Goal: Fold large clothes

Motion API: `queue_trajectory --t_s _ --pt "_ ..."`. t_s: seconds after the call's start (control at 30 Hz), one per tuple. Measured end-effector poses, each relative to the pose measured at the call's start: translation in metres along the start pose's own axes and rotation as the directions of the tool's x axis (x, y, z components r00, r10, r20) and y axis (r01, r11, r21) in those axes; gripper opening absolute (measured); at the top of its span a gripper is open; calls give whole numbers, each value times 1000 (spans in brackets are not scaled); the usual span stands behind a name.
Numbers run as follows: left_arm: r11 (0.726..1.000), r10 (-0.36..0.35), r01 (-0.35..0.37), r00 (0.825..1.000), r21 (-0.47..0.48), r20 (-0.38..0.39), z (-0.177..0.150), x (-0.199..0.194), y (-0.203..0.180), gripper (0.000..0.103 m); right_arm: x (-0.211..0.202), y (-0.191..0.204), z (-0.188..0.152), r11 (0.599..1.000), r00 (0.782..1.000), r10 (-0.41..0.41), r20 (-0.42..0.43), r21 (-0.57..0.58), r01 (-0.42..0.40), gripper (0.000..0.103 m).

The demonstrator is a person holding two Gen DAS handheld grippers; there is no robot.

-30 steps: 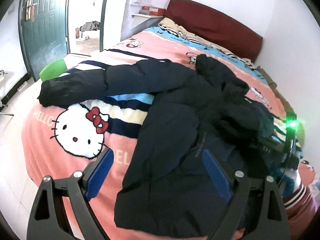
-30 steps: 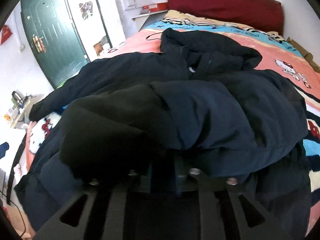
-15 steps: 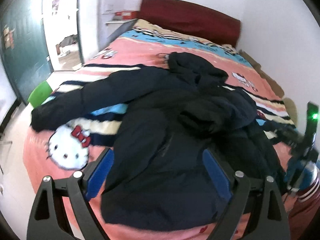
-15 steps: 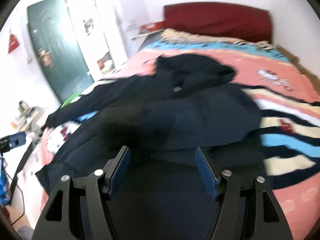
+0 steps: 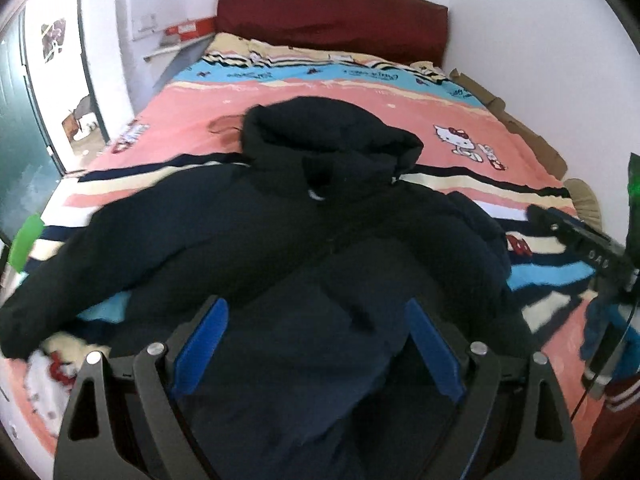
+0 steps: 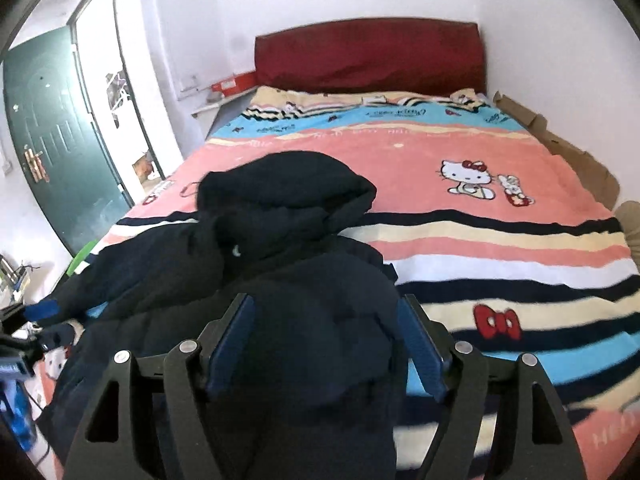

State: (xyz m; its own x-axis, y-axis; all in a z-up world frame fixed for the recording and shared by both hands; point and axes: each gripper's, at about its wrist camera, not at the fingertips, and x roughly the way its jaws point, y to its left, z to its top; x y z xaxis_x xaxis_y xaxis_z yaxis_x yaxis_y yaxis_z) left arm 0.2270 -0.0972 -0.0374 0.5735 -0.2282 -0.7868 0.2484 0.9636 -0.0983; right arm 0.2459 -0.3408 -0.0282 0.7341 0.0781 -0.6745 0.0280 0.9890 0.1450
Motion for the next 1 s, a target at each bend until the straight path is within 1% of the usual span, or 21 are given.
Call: queue_trajectory --t_s 0.1,0.13,0.2,0.23,0.3,0.37,0.43,0.6,0.67,0.77,0.8,0.83,0.87,0.93,1.0 --pt "1000 2 -2 1000 -8 -19 1 33 -8 91 36 -2 5 1000 1000 -3 -29 -3 3 73" --pt "1000 17 -17 999 2 -27 -2 45 -10 91 49 -2 5 1000 999 -5 -38 -7 5 73" --pt "999 40 -39 998 17 -47 -11 64 -9 91 74 -1 2 1000 998 7 -61 -8 -7 73" --pt "999 52 -50 996 20 -70 -18 76 -6 91 83 -1 1 1000 997 11 -72 -11 -12 73" --pt "998 55 -55 993 9 -101 -28 92 0 91 105 2 -8 999 994 15 -106 -31 -19 73" --pt "999 48 -48 995 1 -86 -39 99 6 91 123 3 -20 998 989 23 -143 -51 -30 74" --pt "999 44 -43 996 2 -72 -45 101 8 92 141 2 -33 998 981 48 -191 -35 -55 76" --pt "999 27 -29 995 -23 -97 -46 112 14 95 165 -8 -49 997 967 72 -245 0 -74 77" --pt "999 39 -40 994 -11 -100 -47 113 11 95 170 -6 -52 998 965 56 -256 -12 -61 78" --pt "998 58 -57 990 11 -130 -41 107 7 94 169 0 -50 999 959 8 -285 -41 -20 78" --pt "998 58 -57 990 7 -126 -40 99 8 94 167 2 -48 999 956 -7 -295 -42 -6 77" --pt "998 59 -59 992 7 -110 -38 91 10 94 160 3 -44 999 954 -18 -299 -34 8 75" --pt "997 74 -73 994 17 -76 -38 78 11 94 150 4 -41 1000 958 -18 -287 -24 11 75" --pt "996 91 -90 995 26 -40 -38 62 14 94 124 9 -35 1000 971 10 -237 -17 -15 75" --pt "996 94 -93 995 12 -39 -40 54 20 94 101 16 -33 999 979 38 -201 -24 -44 75"
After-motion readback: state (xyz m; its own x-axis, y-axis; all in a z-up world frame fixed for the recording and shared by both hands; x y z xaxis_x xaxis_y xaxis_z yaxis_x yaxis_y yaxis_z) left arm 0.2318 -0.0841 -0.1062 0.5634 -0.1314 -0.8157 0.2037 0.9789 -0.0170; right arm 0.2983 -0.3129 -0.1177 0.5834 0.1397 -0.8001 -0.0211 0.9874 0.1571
